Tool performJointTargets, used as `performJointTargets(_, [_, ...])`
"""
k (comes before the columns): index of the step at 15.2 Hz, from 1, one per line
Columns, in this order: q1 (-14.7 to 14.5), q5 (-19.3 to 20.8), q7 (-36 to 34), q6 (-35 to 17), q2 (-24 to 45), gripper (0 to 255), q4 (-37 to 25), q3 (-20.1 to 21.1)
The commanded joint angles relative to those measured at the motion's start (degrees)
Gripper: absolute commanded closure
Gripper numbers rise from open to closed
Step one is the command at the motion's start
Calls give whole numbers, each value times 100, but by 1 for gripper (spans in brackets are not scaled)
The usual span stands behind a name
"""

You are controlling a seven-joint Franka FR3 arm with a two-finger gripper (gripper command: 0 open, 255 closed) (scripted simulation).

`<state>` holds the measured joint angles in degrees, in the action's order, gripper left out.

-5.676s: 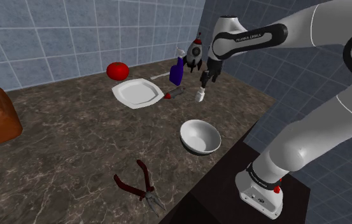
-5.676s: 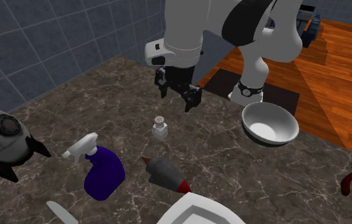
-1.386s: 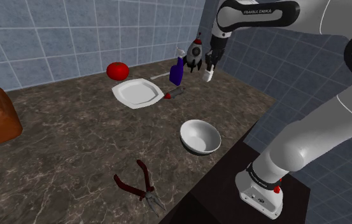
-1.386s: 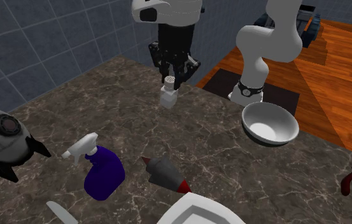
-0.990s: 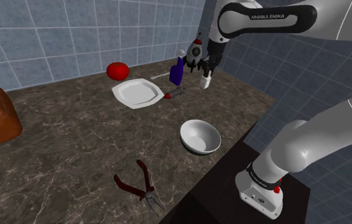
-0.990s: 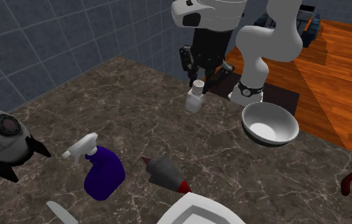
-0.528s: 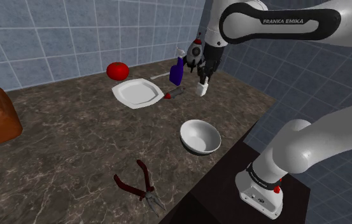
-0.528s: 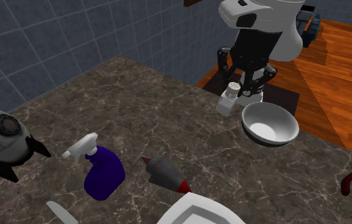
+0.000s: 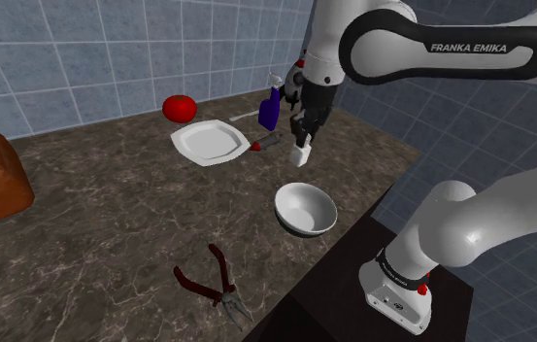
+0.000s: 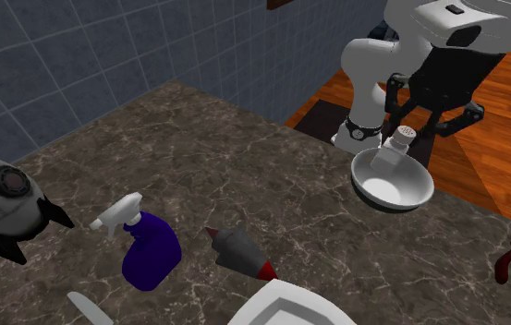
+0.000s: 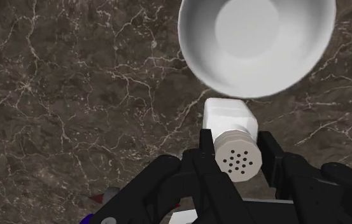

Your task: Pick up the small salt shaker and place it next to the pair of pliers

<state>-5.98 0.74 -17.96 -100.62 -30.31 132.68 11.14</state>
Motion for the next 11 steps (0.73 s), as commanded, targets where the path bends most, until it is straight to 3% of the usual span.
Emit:
performJointTargets(1, [-104, -116, -253, 31, -24, 255, 7, 193])
performJointTargets(11, [-611, -686, -1652, 227, 154, 255, -358, 1307])
